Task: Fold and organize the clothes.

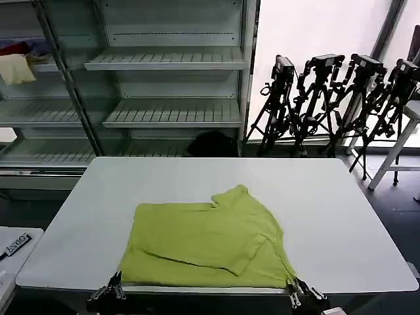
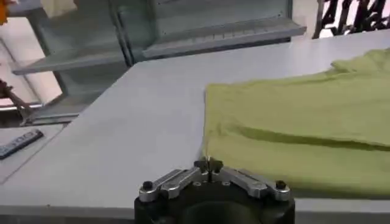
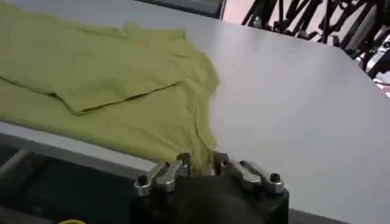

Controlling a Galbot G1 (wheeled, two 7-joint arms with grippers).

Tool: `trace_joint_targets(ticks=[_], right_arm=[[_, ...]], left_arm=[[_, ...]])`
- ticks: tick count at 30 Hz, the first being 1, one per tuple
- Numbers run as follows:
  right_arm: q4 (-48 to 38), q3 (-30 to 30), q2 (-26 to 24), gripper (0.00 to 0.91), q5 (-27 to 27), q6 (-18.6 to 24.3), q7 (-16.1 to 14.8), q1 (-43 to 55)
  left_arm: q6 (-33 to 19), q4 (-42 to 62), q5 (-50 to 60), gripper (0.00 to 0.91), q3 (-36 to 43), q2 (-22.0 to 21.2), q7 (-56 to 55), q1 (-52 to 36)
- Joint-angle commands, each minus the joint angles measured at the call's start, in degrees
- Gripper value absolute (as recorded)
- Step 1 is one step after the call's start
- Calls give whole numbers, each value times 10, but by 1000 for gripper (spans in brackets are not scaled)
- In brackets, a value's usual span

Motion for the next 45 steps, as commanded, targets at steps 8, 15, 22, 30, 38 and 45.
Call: trace_joint_targets(ticks=[8,15,22,30,38,45], right_arm=[[58,40,6,907,15,-11,43,-11],[64,114,9,907,33,15,21,43],[8,133,16,907,-20,144,-92,122],[-125,65,30,907,-38,176,-135,247],[-181,-69,44,907,34,21,-95,442],[-298,-187,67,907,87,-14,-95,608]], left_arm=[[21,-93,38,907,-6,0,-49,56],[2,-108,43,907,-39,12,-22,-48],[-55,-49,59,907,-44,28,88,-159],[-130,85,53,907,-14,31,165,-255],[1,153,-146,907,11,35,182,-383],[79,218,-214,907,37,50,182,-451]])
